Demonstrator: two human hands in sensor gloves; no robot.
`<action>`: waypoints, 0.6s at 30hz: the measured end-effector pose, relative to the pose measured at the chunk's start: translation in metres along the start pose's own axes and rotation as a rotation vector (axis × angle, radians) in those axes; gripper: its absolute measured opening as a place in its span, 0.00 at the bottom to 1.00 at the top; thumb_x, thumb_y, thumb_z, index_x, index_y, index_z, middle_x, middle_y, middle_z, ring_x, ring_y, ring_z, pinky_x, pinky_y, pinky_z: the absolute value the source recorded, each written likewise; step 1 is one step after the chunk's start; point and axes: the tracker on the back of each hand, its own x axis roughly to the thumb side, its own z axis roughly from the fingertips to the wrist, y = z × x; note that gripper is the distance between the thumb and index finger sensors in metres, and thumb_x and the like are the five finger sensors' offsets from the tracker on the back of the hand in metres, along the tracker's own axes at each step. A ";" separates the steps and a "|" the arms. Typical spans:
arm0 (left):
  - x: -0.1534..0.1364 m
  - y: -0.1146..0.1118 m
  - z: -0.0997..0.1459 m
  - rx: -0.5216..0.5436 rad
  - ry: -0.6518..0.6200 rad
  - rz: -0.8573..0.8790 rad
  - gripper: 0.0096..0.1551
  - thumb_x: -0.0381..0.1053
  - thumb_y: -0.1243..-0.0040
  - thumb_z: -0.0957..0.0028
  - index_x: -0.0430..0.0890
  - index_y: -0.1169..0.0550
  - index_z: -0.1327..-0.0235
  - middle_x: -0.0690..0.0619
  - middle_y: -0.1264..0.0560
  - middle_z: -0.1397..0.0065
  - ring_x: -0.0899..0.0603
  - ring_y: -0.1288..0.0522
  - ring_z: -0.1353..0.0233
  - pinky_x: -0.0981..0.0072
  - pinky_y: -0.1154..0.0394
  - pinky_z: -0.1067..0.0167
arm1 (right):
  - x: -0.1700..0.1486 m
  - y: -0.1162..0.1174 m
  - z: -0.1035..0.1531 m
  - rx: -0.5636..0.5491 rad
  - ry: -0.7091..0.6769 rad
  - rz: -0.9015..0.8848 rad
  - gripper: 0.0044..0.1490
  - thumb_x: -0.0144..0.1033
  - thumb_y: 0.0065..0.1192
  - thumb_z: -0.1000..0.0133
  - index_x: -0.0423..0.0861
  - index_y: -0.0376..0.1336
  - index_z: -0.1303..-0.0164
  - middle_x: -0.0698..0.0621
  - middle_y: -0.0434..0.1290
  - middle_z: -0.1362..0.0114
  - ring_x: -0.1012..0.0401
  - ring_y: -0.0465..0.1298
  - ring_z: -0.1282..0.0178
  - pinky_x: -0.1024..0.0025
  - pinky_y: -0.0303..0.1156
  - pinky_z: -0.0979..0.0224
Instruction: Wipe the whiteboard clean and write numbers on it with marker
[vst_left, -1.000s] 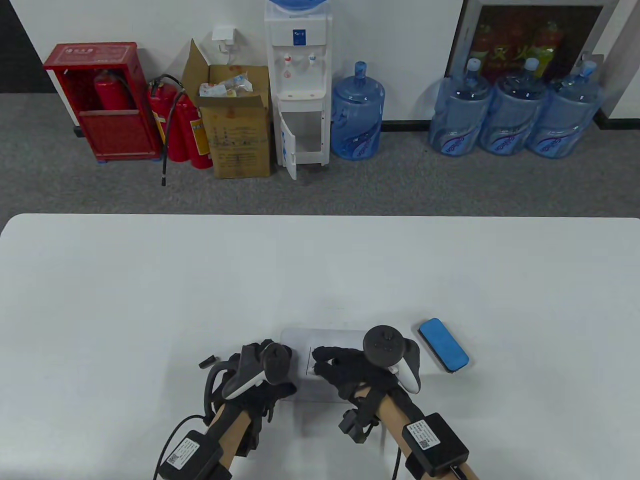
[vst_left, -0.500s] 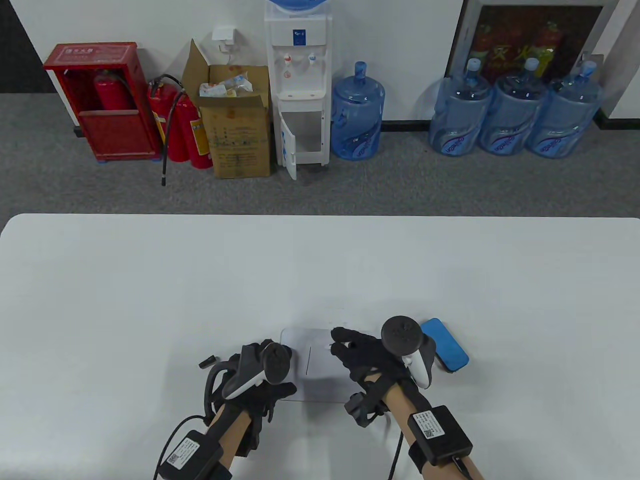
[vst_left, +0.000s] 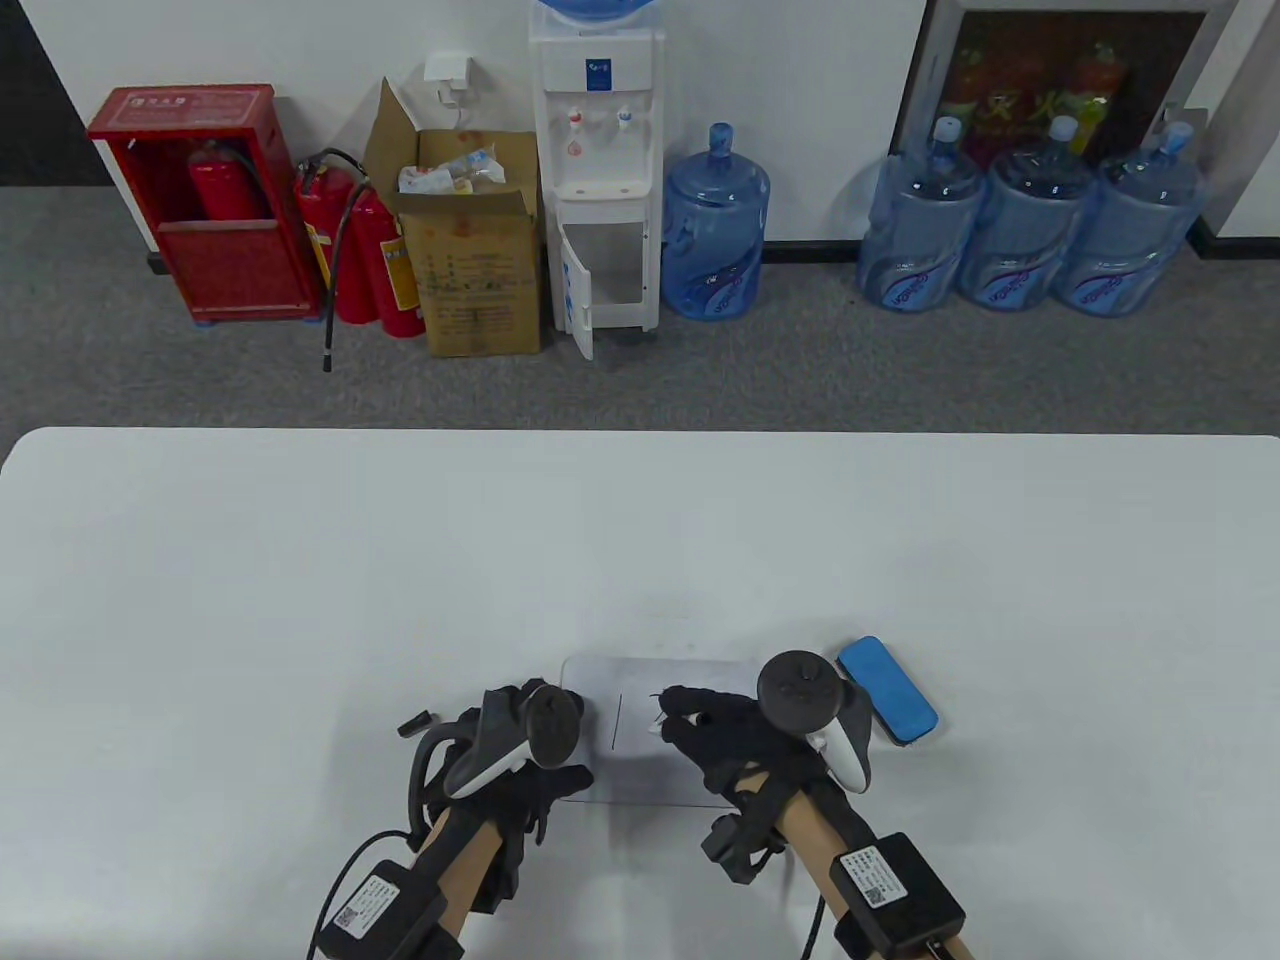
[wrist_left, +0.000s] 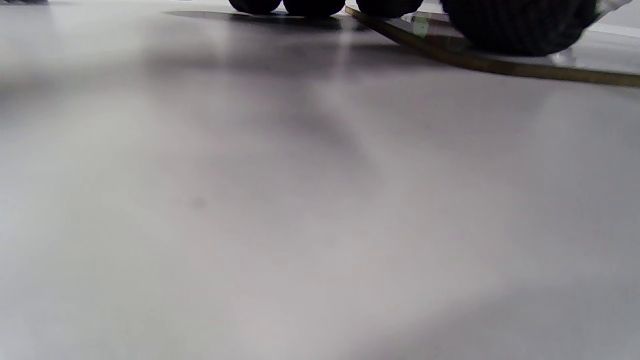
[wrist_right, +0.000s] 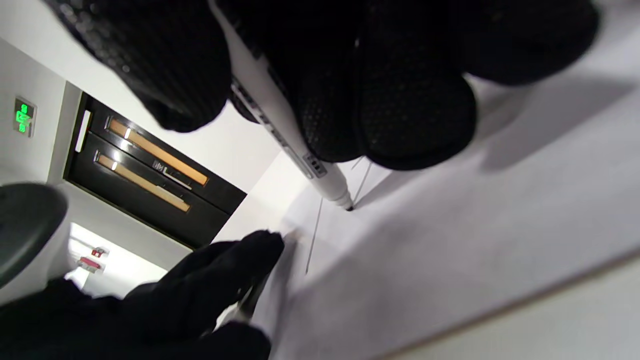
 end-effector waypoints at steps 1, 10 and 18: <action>0.000 0.000 0.000 0.000 0.000 0.001 0.46 0.68 0.47 0.55 0.64 0.44 0.20 0.51 0.51 0.10 0.35 0.49 0.15 0.32 0.49 0.22 | 0.000 0.000 0.002 -0.010 -0.002 0.008 0.33 0.48 0.70 0.50 0.46 0.71 0.36 0.41 0.77 0.39 0.47 0.81 0.49 0.48 0.73 0.52; 0.000 0.000 0.000 -0.001 0.002 0.001 0.46 0.68 0.47 0.55 0.64 0.44 0.20 0.51 0.51 0.10 0.35 0.49 0.15 0.32 0.48 0.22 | -0.022 -0.028 0.012 -0.065 0.081 -0.060 0.33 0.47 0.71 0.50 0.44 0.72 0.38 0.40 0.78 0.41 0.46 0.81 0.49 0.47 0.72 0.52; 0.000 0.000 0.000 -0.002 0.002 0.001 0.46 0.68 0.47 0.55 0.64 0.44 0.20 0.51 0.51 0.10 0.35 0.49 0.15 0.32 0.48 0.22 | -0.035 -0.045 0.009 -0.175 0.128 -0.186 0.34 0.47 0.70 0.50 0.44 0.71 0.36 0.40 0.76 0.39 0.46 0.81 0.49 0.46 0.72 0.51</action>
